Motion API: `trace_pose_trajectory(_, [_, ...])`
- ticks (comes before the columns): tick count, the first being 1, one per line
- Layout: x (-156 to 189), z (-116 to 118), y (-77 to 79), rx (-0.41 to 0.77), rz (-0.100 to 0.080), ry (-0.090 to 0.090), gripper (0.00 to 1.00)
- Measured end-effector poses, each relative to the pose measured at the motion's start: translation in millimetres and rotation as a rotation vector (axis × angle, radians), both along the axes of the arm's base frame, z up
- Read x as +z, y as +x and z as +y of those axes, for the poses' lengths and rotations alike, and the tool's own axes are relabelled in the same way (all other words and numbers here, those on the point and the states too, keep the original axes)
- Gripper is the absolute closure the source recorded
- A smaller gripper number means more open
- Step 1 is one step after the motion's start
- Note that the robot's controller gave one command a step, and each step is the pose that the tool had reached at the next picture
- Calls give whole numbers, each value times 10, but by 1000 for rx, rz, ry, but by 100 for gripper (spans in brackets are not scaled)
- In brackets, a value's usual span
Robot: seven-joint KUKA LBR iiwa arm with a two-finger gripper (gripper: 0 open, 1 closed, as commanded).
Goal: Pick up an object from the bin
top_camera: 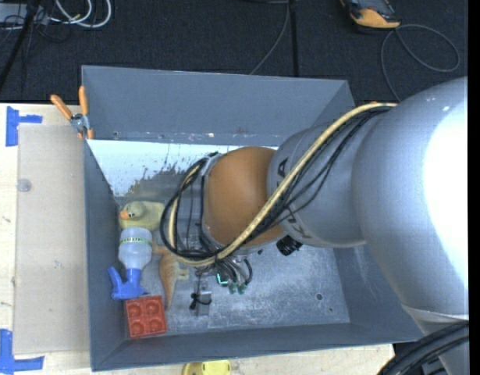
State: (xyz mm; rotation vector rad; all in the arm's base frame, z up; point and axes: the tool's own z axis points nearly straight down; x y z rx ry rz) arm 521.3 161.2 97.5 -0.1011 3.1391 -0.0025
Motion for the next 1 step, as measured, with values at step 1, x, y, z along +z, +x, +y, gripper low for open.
trace_pose_trajectory(1, [-195, 653, 229, 37, 1, -1, 100])
